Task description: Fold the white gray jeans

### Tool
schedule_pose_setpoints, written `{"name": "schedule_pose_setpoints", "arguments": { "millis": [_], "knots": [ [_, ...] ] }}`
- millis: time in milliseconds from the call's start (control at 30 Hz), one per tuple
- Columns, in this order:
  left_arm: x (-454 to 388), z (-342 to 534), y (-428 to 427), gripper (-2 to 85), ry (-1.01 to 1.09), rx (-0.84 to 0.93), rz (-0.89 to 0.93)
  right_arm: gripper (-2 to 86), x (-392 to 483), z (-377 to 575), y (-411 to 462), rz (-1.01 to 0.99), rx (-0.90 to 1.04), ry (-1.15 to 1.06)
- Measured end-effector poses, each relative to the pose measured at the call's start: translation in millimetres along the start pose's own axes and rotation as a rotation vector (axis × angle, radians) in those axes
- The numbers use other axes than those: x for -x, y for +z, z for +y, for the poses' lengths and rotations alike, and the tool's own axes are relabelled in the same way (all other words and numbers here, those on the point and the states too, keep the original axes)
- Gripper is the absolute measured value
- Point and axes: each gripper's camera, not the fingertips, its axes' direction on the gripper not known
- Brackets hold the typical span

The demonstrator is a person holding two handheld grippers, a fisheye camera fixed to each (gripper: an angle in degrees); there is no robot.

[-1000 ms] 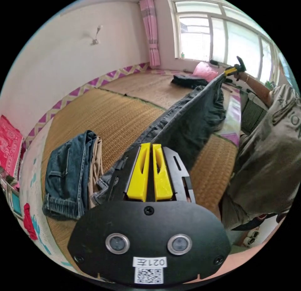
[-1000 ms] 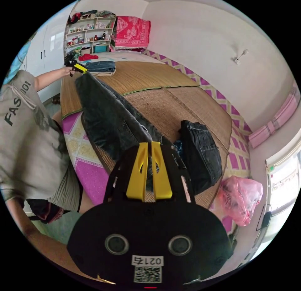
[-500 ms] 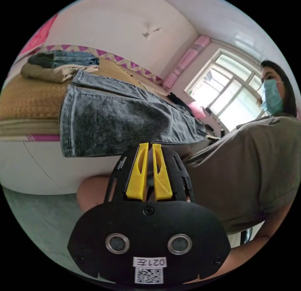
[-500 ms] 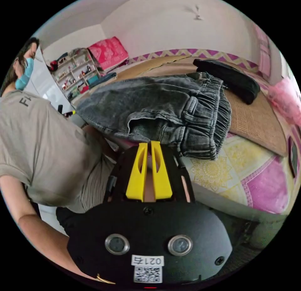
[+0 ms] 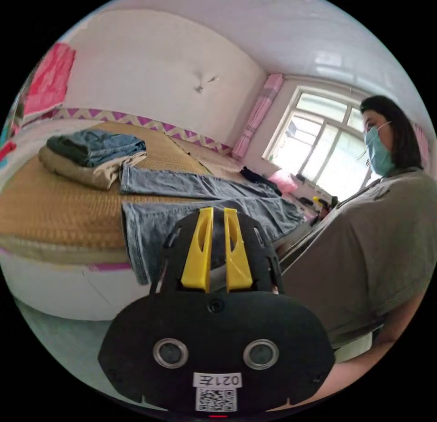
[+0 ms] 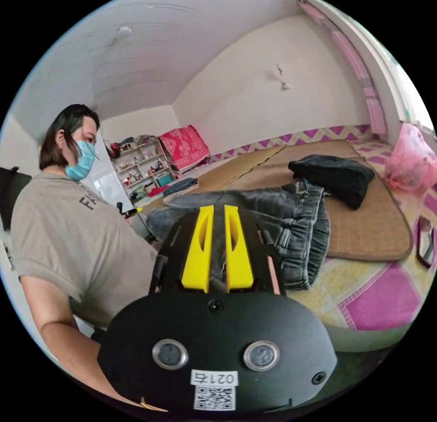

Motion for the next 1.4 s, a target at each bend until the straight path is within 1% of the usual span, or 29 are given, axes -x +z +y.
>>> {"name": "schedule_pose_setpoints", "arguments": {
  "millis": [33,67,100,133,167,200,233,267,300,400,433,533,633,700,733,833,867,933,1000,1067,1133,1233,1300,1400],
  "knots": [
    [-2,-16,10,6.1,0.024,0.023,-0.013,5.6,7,-26,19,0.057,0.023,-0.038],
    [-4,-50,33,8.0,0.071,0.060,-0.053,5.7,8,-39,31,0.082,0.043,-0.053],
    [-4,-83,59,9.1,0.115,0.088,-0.083,6.3,8,-67,62,0.162,0.100,-0.080],
    [-2,-98,74,9.6,0.139,0.107,-0.089,7.0,7,-94,99,0.238,0.175,-0.133],
    [5,-128,104,9.9,0.176,0.155,-0.082,7.4,5,-106,120,0.266,0.214,-0.162],
    [17,-155,137,10.2,0.200,0.216,-0.056,8.1,-2,-128,162,0.298,0.299,-0.210],
    [25,-167,155,10.3,0.208,0.254,-0.048,8.9,-11,-147,204,0.306,0.371,-0.263],
    [40,-188,189,10.6,0.222,0.337,-0.054,9.3,-17,-156,225,0.320,0.410,-0.290],
    [56,-204,221,10.9,0.241,0.414,-0.073,9.9,-29,-172,265,0.330,0.489,-0.322],
    [84,-240,276,11.9,0.277,0.533,-0.116,11.4,-51,-203,353,0.348,0.626,-0.450],
    [87,-248,284,12.0,0.287,0.545,-0.125,11.5,-57,-213,386,0.359,0.703,-0.506],
    [98,-281,315,12.9,0.312,0.563,-0.158,11.4,-77,-234,461,0.391,0.889,-0.581],
    [111,-300,350,13.5,0.320,0.622,-0.181,10.8,-94,-254,516,0.355,0.972,-0.582],
    [125,-304,375,13.2,0.303,0.687,-0.177,9.3,-105,-263,542,0.312,1.007,-0.560],
    [128,-305,379,13.1,0.291,0.692,-0.163,7.3,-111,-267,558,0.255,1.047,-0.532],
    [141,-314,380,4.6,0.255,0.665,-0.127,1.9,-118,-266,586,0.108,1.148,-0.464],
    [142,-316,383,1.8,0.254,0.697,-0.057,1.0,-116,-268,588,0.110,1.148,-0.478],
    [141,-324,391,0.6,0.250,0.739,-0.047,0.2,-102,-274,592,0.084,1.163,-0.579],
    [135,-333,407,0.0,0.299,0.790,-0.070,0.0,-92,-281,592,0.128,1.133,-0.665],
    [141,-345,420,-0.3,0.280,0.784,-0.095,-0.2,-93,-292,597,0.202,1.117,-0.681],
    [147,-356,436,-0.6,0.264,0.762,-0.135,-0.4,-96,-291,619,0.311,1.154,-0.708],
    [161,-370,462,-0.8,0.218,0.720,-0.159,-0.4,-108,-284,648,0.405,1.232,-0.704],
    [172,-380,476,-0.8,0.213,0.696,-0.175,-0.4,-117,-295,649,0.426,1.222,-0.669],
    [180,-393,498,-0.5,0.233,0.726,-0.193,-0.4,-129,-312,644,0.463,1.214,-0.656]
  ]
}}
